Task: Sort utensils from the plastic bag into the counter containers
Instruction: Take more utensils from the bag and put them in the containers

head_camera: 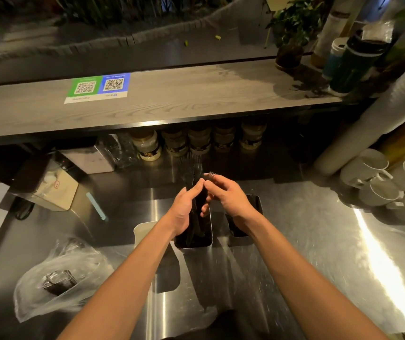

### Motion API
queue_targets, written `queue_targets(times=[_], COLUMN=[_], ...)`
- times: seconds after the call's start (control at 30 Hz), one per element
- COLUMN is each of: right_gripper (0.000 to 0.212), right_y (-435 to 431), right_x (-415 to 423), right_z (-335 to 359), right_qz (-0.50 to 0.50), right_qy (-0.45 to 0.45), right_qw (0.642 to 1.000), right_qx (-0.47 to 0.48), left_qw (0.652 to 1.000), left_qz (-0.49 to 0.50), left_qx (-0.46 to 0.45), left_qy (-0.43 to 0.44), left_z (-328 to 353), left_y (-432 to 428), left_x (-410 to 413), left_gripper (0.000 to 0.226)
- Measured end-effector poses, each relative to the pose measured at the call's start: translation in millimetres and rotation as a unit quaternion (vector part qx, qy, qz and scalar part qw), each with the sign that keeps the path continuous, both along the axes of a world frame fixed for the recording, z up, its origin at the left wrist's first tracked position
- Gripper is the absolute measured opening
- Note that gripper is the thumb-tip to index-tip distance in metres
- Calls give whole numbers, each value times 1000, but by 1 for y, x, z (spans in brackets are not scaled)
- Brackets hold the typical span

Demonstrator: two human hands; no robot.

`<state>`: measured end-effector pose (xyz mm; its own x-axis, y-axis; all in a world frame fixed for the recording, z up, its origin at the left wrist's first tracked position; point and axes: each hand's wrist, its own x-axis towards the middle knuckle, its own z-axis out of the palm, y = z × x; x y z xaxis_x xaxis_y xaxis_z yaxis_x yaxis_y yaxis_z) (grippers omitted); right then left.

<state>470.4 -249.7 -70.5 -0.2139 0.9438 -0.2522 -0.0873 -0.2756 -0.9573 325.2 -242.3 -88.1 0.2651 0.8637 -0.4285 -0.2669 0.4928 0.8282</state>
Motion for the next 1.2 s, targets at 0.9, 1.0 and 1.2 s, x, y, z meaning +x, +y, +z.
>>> queue_targets(times=[0.9, 1.0, 1.2], right_gripper=[15, 17, 14], right_y=[2, -2, -3], right_x=[-24, -29, -35], right_z=[-25, -30, -26], right_qz=[-24, -42, -75], right_qy=[-259, -259, -273], right_qw=[945, 941, 929], right_qx=[200, 213, 239], left_qw=[915, 914, 933], left_qz=[-8, 2, 14], left_qx=[223, 236, 228], left_qy=[337, 331, 279], left_z=[-32, -39, -31], left_y=[-6, -9, -8], left_x=[-30, -32, -26], left_gripper=[33, 23, 44])
